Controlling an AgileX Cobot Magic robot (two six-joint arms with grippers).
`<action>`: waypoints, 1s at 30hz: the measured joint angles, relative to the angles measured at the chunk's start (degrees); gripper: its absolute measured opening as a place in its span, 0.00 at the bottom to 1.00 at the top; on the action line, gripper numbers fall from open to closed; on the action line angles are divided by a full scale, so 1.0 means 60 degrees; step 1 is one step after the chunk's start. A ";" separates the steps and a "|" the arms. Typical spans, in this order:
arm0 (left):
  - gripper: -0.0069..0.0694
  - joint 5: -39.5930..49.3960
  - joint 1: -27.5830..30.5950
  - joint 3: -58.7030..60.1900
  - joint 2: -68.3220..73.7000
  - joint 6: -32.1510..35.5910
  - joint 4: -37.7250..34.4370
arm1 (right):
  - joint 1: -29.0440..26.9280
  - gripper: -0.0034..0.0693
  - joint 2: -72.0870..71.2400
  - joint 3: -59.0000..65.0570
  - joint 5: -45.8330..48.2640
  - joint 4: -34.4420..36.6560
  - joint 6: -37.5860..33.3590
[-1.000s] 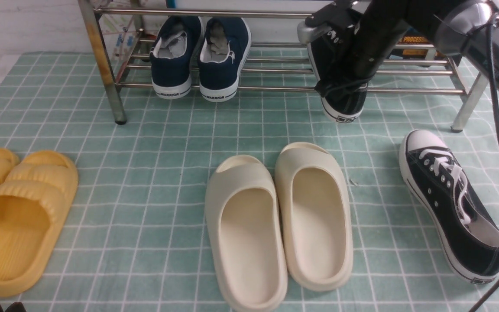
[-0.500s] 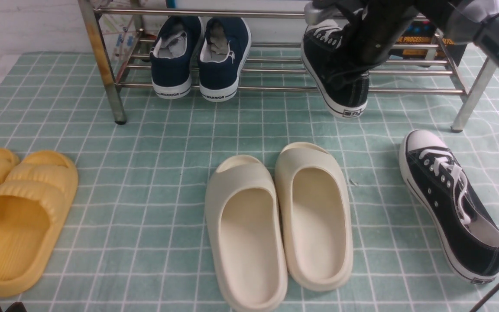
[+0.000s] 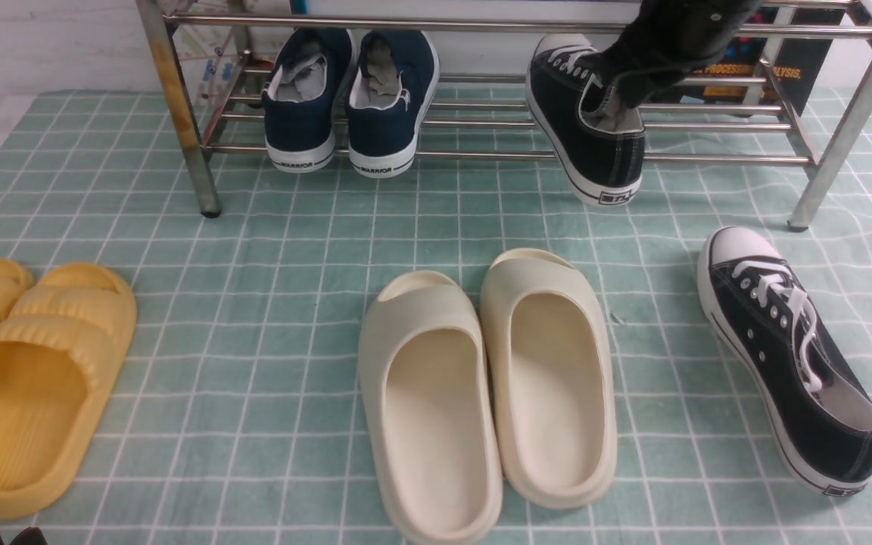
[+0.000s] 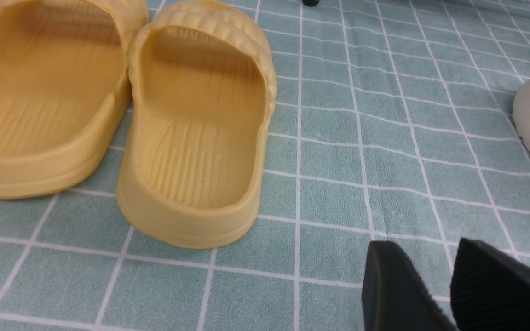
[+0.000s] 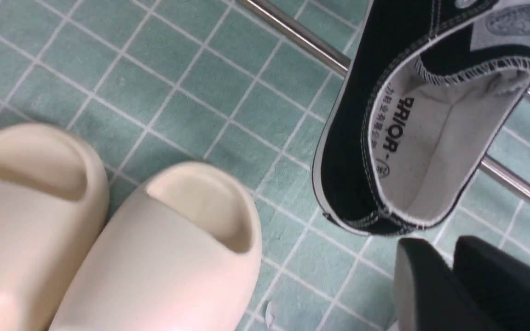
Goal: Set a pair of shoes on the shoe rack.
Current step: Use the right arm to put a shoe into the shoe rack
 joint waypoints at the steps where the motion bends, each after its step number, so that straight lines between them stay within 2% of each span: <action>1: 0.37 0.0000 0.0000 0.0000 0.0000 0.0000 0.0000 | -0.0013 0.15 -0.0207 0.0294 -0.0008 -0.0011 0.0030; 2: 0.38 0.0000 0.0000 0.0000 0.0000 0.0000 0.0000 | -0.0033 0.10 -0.0396 0.0551 -0.0008 -0.0023 0.0050; 5: 0.38 0.0000 0.0000 0.0000 0.0000 0.0000 0.0000 | -0.0131 0.04 -0.0712 0.1527 -0.0008 -0.0125 0.0068; 12: 0.38 0.0000 0.0000 0.0000 0.0000 0.0000 0.0000 | -0.0196 0.04 -0.0276 0.2777 -0.0223 -0.0250 0.0100; 18: 0.39 0.0000 0.0000 0.0000 0.0000 0.0000 0.0000 | -0.0196 0.04 0.0678 0.2855 -0.2151 -0.0020 0.0138; 30: 0.40 0.0000 0.0000 0.0000 0.0000 0.0000 0.0000 | -0.0188 0.04 0.0793 0.2919 -0.3320 0.0735 0.0165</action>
